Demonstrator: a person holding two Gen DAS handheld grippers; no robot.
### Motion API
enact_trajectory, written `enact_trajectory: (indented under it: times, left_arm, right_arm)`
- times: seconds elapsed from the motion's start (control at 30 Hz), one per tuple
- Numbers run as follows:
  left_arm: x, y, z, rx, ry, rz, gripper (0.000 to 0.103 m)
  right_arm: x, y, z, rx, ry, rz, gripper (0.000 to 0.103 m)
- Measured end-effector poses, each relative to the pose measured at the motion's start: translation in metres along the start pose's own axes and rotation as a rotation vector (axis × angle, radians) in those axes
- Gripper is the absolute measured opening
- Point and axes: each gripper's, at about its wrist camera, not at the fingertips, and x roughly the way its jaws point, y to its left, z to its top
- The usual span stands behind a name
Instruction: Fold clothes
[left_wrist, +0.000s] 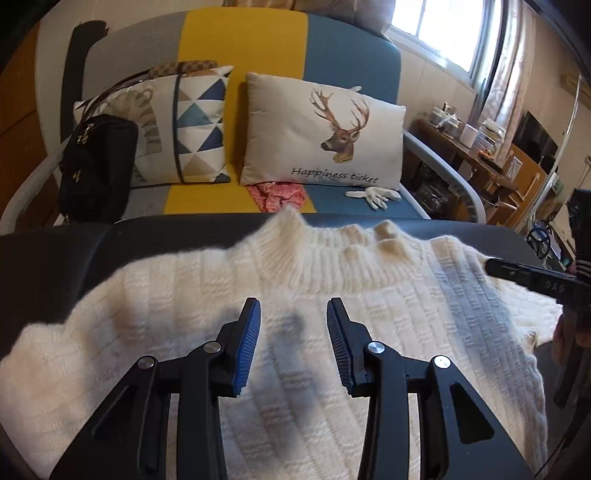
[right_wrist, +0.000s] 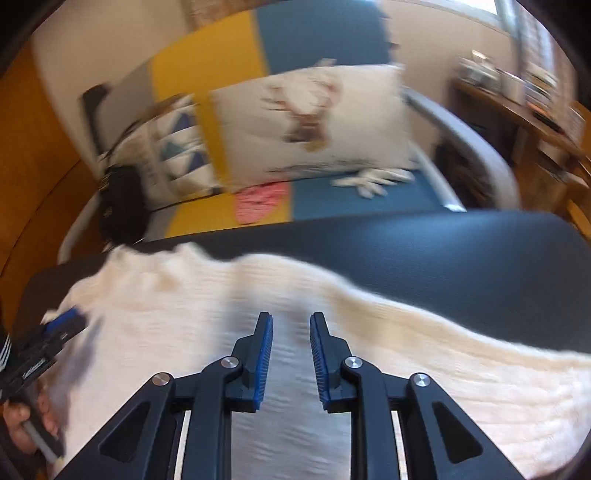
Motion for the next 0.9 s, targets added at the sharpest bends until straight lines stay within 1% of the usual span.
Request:
enact_trajectory:
  times: [0.03,0.1,0.13,0.2,0.23,0.27,0.4,0.5,0.57,0.63,0.7,0.77,0.83,0.9]
  left_arm:
    - [0.005,-0.004,0.002,0.011,0.010,0.012,0.040]
    - [0.021,-0.006,0.002,0.027,0.059,0.062,0.040]
    - [0.027,-0.005,0.001,0.029,0.072,0.078,0.040]
    - [0.033,-0.001,-0.003,0.029,0.073,0.085,0.040]
    - [0.032,-0.001,-0.004,0.033,0.071,0.085,0.040]
    - [0.031,-0.001,-0.005,0.033,0.070,0.086,0.040]
    - [0.021,-0.001,-0.003,0.004,0.056,0.071,0.040]
    - [0.002,-0.007,-0.005,0.004,0.014,0.044,0.040]
    - [-0.008,-0.016,-0.011,0.020,0.005,0.012,0.041]
    - [-0.014,-0.026,-0.019,0.043,0.003,-0.010,0.040]
    - [-0.016,-0.037,-0.032,0.075,0.011,-0.022,0.041]
    - [-0.014,-0.047,-0.043,0.095,0.029,-0.026,0.040]
    - [-0.010,-0.054,-0.052,0.116,0.052,-0.017,0.041]
    - [-0.003,-0.059,-0.059,0.135,0.081,0.006,0.041]
  right_arm:
    - [0.008,0.009,0.003,-0.020,0.012,-0.005,0.020]
    - [0.026,0.017,0.008,-0.036,0.043,-0.032,0.020]
    - [0.039,0.016,0.009,-0.029,0.083,-0.089,0.018]
    - [0.045,0.007,0.011,0.002,0.070,-0.104,0.017]
    - [0.046,0.002,0.011,0.021,0.069,-0.100,0.014]
    - [0.046,-0.002,0.012,0.039,0.069,-0.086,0.013]
    - [0.017,-0.013,0.003,0.040,0.041,-0.085,0.014]
    - [-0.006,-0.021,-0.003,0.037,0.019,-0.086,0.015]
    - [-0.028,-0.047,-0.016,0.059,0.005,-0.110,0.015]
    - [-0.054,-0.084,-0.032,0.103,-0.005,-0.177,0.016]
    - [-0.082,-0.130,-0.049,0.188,-0.010,-0.248,0.016]
    - [-0.107,-0.181,-0.065,0.300,-0.021,-0.328,0.016]
    - [-0.123,-0.228,-0.079,0.397,-0.017,-0.415,0.016]
    - [-0.124,-0.263,-0.094,0.465,0.025,-0.479,0.016]
